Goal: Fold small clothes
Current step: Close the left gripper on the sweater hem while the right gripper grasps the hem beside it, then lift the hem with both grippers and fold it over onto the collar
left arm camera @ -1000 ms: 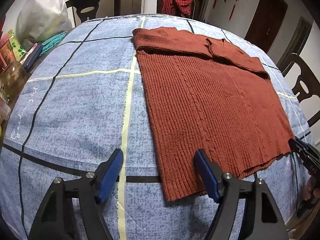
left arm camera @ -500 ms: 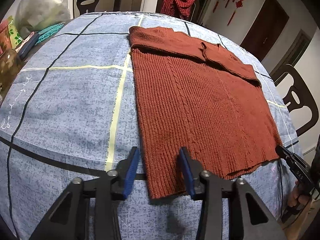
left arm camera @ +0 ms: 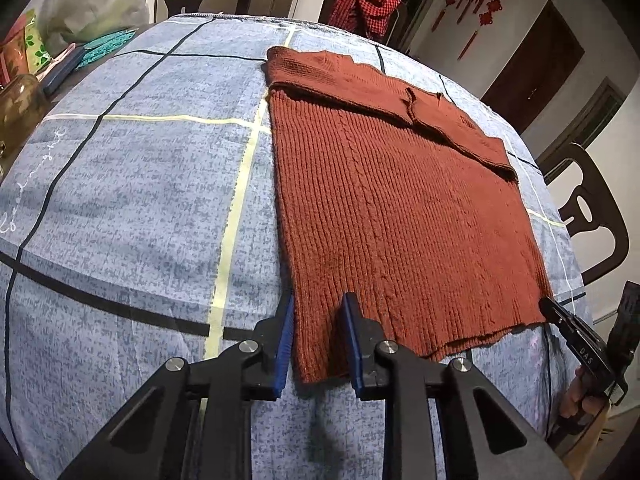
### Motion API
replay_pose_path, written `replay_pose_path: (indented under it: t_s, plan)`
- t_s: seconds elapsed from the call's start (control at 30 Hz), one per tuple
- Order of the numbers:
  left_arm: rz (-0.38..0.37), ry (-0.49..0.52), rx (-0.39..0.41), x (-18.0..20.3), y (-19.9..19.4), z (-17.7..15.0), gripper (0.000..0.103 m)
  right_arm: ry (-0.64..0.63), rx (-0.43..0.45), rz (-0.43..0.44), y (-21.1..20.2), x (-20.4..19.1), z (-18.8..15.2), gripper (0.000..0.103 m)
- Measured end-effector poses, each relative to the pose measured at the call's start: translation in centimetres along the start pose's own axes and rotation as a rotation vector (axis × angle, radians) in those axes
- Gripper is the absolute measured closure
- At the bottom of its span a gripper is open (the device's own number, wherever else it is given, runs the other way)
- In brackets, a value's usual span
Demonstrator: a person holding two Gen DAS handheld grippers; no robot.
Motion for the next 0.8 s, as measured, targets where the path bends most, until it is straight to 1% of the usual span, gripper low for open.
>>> replay_pose_path:
  t_s: [0.2,0.27,0.37,0.47,0.6,0.8]
  plan:
    - [0.007,0.020,-0.006,0.2,0.1,0.0,0.077,-0.009,-0.004,-0.009,0.1,0.0,0.0,0.094]
    - [-0.012,0.004,-0.019,0.2,0.2,0.1,0.077,-0.007,-0.005,-0.008,0.1,0.1,0.0,0.094]
    - [-0.021,0.026,-0.033,0.3,0.2,0.2,0.077,0.018,0.002,0.010,0.1,0.3,0.1,0.094]
    - [-0.021,0.052,-0.037,0.7,0.4,0.2,0.093,0.027,0.007,0.018,0.0,0.4,0.2,0.095]
    - [-0.031,0.040,-0.025,0.7,0.2,0.6,0.095,0.040,0.015,0.038,-0.2,0.4,0.7,0.095]
    - [-0.076,0.009,-0.006,0.6,-0.7,1.5,0.095,0.052,0.042,0.077,-0.9,-0.1,1.9,0.096]
Point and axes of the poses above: each gripper's, at about its wrist camera, not at the fingertips, and y roughly the way its jaws point, x to its right, z to its top, the point moved 9 cm from there along y, roughly the way its jaws point, and after that the axes turned 14 degrees about z, right-handed, at the moved point
